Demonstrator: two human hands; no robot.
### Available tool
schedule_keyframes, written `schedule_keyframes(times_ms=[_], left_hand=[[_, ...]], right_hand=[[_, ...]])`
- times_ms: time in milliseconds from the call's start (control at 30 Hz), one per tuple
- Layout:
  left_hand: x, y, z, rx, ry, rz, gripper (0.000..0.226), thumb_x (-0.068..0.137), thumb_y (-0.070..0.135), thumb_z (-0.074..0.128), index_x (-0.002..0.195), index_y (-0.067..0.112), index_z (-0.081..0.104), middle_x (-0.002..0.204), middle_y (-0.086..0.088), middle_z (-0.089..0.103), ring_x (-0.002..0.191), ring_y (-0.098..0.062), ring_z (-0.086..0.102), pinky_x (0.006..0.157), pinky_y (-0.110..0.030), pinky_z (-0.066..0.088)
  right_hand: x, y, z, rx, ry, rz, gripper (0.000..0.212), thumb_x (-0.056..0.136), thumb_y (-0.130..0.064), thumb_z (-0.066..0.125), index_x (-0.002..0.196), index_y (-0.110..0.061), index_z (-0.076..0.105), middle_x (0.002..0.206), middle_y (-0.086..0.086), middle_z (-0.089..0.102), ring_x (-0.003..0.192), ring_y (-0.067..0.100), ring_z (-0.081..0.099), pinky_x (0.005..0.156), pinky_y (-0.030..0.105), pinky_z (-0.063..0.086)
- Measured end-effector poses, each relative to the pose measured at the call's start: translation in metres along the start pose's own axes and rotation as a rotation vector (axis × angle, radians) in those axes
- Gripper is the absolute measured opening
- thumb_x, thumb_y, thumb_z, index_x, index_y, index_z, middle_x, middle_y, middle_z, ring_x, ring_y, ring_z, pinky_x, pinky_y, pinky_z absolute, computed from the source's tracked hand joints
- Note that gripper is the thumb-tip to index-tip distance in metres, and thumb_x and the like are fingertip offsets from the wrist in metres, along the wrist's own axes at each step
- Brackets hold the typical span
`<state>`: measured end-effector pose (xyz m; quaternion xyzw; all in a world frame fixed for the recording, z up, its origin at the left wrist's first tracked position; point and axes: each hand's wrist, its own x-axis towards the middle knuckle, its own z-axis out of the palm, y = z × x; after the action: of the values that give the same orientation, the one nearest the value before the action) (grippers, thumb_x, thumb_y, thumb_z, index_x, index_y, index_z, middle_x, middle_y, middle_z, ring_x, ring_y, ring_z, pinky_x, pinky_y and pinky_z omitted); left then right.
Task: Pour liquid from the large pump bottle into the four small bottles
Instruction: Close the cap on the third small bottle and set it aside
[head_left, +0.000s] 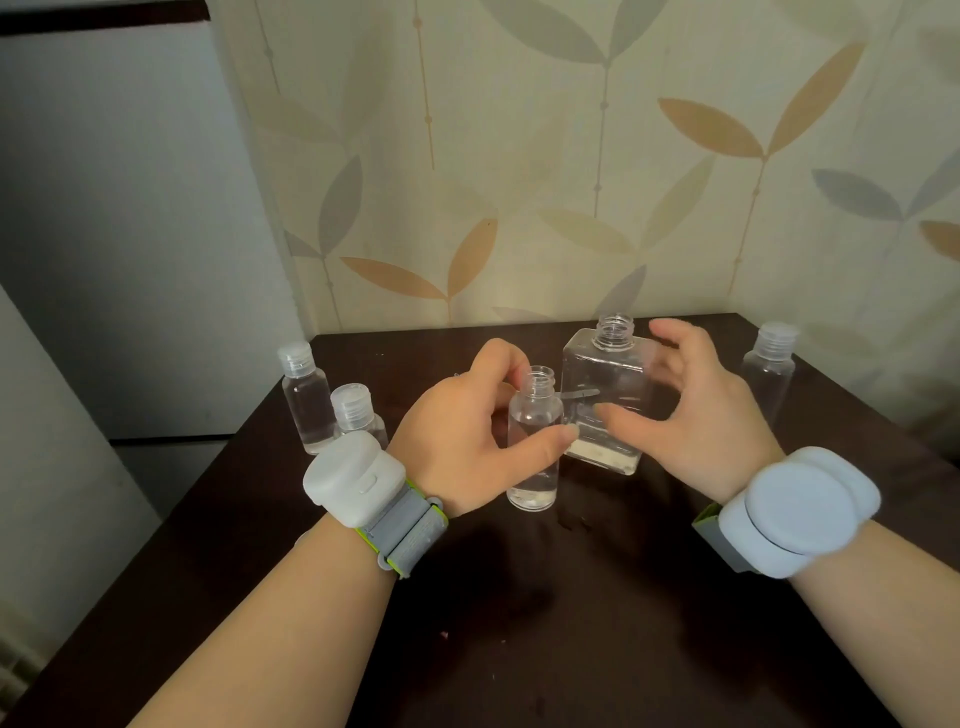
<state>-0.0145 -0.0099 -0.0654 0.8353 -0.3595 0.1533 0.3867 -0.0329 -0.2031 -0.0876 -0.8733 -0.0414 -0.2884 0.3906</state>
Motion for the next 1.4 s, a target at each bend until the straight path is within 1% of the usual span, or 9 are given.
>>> schedule_keyframes(times_ms=[233,367,533,667,767,933,1133,1267,1400], left_hand=[[-0.001,-0.002,0.001,-0.011,0.024,0.022,0.041,0.065,0.062,0.05,0.081,0.028,0.035,0.063,-0.004,0.066,0.06,-0.016,0.053,0.062,-0.032,0.042],[-0.002,-0.002,0.0,-0.004,0.04,0.027,0.043,0.066,0.064,0.044,0.083,0.026,0.036,0.065,-0.007,0.066,0.06,-0.017,0.054,0.062,-0.033,0.042],[-0.002,-0.003,0.001,-0.025,0.041,0.025,0.039,0.067,0.063,0.044,0.083,0.029,0.037,0.066,-0.011,0.067,0.061,-0.016,0.057,0.062,-0.029,0.042],[-0.004,0.001,0.004,-0.008,0.027,-0.008,0.04,0.071,0.061,0.047,0.088,0.026,0.037,0.066,-0.009,0.066,0.061,-0.015,0.056,0.063,-0.027,0.042],[-0.005,0.004,0.008,0.058,0.023,-0.021,0.039,0.076,0.051,0.052,0.091,0.019,0.036,0.059,0.0,0.056,0.054,-0.007,0.047,0.053,-0.017,0.034],[-0.002,0.006,0.01,0.118,-0.027,-0.055,0.033,0.085,0.038,0.057,0.099,0.013,0.04,0.07,-0.003,0.056,0.054,-0.003,0.041,0.055,-0.025,0.031],[-0.01,0.015,0.008,0.088,-0.034,-0.08,0.035,0.087,0.034,0.054,0.107,0.009,0.04,0.079,-0.004,0.058,0.064,-0.006,0.046,0.058,-0.022,0.032],[-0.024,0.023,0.008,0.109,-0.075,-0.066,0.032,0.088,0.032,0.055,0.108,0.01,0.042,0.08,-0.003,0.059,0.07,-0.007,0.045,0.059,-0.016,0.03],[-0.032,0.033,0.004,0.135,-0.089,-0.107,0.039,0.087,0.036,0.055,0.115,0.012,0.042,0.069,0.01,0.044,0.065,-0.001,0.041,0.057,-0.014,0.029]], right_hand=[[-0.005,-0.024,-0.008,0.003,0.262,-0.109,0.059,0.072,-0.008,0.066,0.126,-0.009,0.042,0.116,-0.006,0.043,0.112,0.009,0.04,0.091,0.009,0.026],[-0.012,-0.038,-0.008,0.1,0.384,-0.267,0.032,0.071,-0.01,0.06,0.101,-0.013,0.049,0.088,0.0,0.055,0.076,0.014,0.053,0.068,0.022,0.045],[-0.016,-0.047,-0.001,0.1,0.289,-0.299,0.019,0.08,-0.02,0.061,0.093,-0.008,0.055,0.066,-0.012,0.056,0.063,0.011,0.055,0.058,0.013,0.043],[-0.02,-0.048,-0.001,0.054,0.137,-0.345,0.018,0.08,-0.011,0.053,0.093,-0.001,0.061,0.064,0.003,0.062,0.062,0.013,0.054,0.058,0.012,0.041],[-0.019,-0.047,-0.002,-0.009,-0.046,-0.296,0.024,0.079,-0.007,0.054,0.101,-0.002,0.06,0.067,-0.005,0.058,0.057,0.003,0.049,0.06,0.007,0.036],[-0.02,-0.048,0.001,-0.062,-0.29,-0.178,0.048,0.074,-0.02,0.056,0.122,-0.017,0.049,0.079,-0.019,0.05,0.069,-0.006,0.048,0.063,0.005,0.034],[-0.038,-0.059,0.007,-0.004,-0.292,-0.091,0.068,0.077,-0.034,0.066,0.133,-0.019,0.031,0.093,-0.015,0.052,0.076,-0.002,0.052,0.066,0.008,0.04],[-0.05,-0.067,0.011,-0.024,-0.297,0.032,0.055,0.079,-0.024,0.065,0.126,-0.017,0.037,0.095,-0.003,0.056,0.08,0.012,0.055,0.07,0.022,0.042],[-0.062,-0.072,0.009,0.028,-0.22,0.105,0.044,0.081,-0.018,0.063,0.12,-0.017,0.043,0.088,-0.003,0.058,0.069,0.005,0.054,0.058,0.013,0.041]])
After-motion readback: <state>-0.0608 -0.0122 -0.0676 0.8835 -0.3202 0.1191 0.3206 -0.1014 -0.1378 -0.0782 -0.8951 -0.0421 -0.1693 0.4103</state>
